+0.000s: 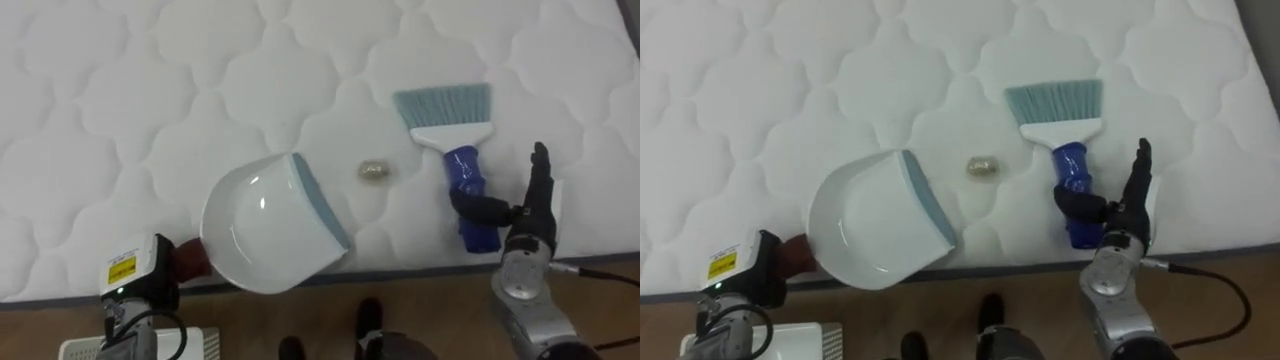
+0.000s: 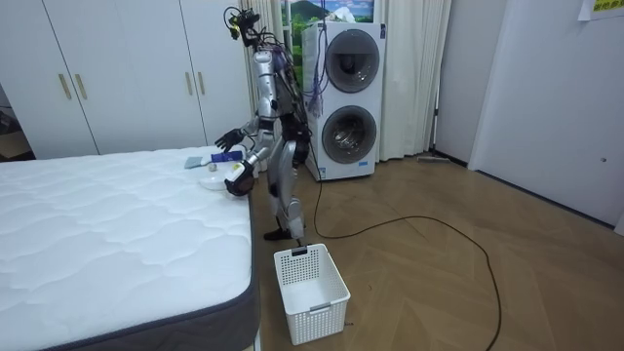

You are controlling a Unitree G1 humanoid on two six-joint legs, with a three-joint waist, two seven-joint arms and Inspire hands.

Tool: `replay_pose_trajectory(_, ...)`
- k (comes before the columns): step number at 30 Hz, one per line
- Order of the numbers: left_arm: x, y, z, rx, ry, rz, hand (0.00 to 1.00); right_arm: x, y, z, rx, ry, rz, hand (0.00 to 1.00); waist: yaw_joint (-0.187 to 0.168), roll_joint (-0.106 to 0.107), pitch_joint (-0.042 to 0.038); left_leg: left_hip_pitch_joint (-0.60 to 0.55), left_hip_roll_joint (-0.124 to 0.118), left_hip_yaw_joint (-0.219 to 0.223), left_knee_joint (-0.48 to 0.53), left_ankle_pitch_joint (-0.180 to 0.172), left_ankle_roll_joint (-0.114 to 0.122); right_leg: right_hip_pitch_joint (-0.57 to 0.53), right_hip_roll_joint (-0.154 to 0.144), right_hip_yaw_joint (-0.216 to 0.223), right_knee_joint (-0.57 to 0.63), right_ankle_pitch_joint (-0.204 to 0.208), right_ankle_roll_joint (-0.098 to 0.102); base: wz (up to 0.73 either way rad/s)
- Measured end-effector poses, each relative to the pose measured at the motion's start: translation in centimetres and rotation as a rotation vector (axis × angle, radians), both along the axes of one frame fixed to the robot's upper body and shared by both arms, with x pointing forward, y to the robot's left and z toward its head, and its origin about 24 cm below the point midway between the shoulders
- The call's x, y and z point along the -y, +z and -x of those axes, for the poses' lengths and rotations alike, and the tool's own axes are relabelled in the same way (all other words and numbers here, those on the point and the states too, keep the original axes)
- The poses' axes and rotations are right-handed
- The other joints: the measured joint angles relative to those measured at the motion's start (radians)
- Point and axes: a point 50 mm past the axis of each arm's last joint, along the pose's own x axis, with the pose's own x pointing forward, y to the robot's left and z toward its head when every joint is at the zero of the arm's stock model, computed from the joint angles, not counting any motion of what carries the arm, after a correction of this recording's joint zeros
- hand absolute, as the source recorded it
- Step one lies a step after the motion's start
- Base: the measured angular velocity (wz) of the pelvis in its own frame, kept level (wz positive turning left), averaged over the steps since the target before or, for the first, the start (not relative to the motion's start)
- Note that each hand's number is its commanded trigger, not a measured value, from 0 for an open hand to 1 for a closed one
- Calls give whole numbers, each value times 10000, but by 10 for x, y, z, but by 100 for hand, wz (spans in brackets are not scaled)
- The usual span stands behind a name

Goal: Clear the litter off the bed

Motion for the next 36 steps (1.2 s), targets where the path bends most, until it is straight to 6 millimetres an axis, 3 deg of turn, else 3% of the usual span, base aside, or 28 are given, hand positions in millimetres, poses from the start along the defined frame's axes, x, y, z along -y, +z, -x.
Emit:
replay_pose_trajectory(7, 0, 3, -5, 93, -32, -16, 100, 1, -4, 2, -221, -41, -107, 0, -18, -43, 27, 22, 22, 67, 5, 2, 2, 6, -10, 16, 4, -19, 6, -1)
replay_pose_trajectory(11, -1, 4, -6, 6, -131, 41, 100, 8, -18, 12, -969, -263, -414, 0, -7, -46, 29, -4, 23, 34, 20, 3, 3, 26, 16, 20, -113, -35, 28, 0)
replay_pose_trajectory(17, -9, 11, -13, 161, -224, -86, 100, 17, -30, 18, -1804, -406, -450, 0, -23, -37, 30, -227, 58, -174, 125, 4, -1, 62, 19, -249, -214, 43, -9, 8)
replay_pose_trajectory(31, -17, 21, -23, 242, -315, -643, 100, 36, -32, 17, -2992, 555, 456, 0, 215, 39, 89, -270, 54, -207, 127, 10, 12, 101, 12, -321, -344, 69, 52, 3)
replay_pose_trajectory(32, -17, 22, -24, 191, -338, -658, 100, 37, -32, 16, -3106, 632, 615, 0, 241, 50, 103, -274, 55, -207, 139, 10, 12, 101, 13, -323, -344, 71, 49, 0)
replay_pose_trajectory(35, -17, 24, -27, 263, -345, -669, 100, 39, -28, 12, -3073, 809, 833, 0, 260, 52, 269, -307, 52, -204, 181, 8, 16, 77, 10, -316, -333, 81, 43, 0)
replay_pose_trajectory(36, -17, 25, -29, 319, -361, -665, 100, 39, -27, 10, -3080, 875, 862, 0, 260, 51, 288, -358, 52, -204, 184, 8, 16, 31, 10, -316, -331, 96, 47, 0)
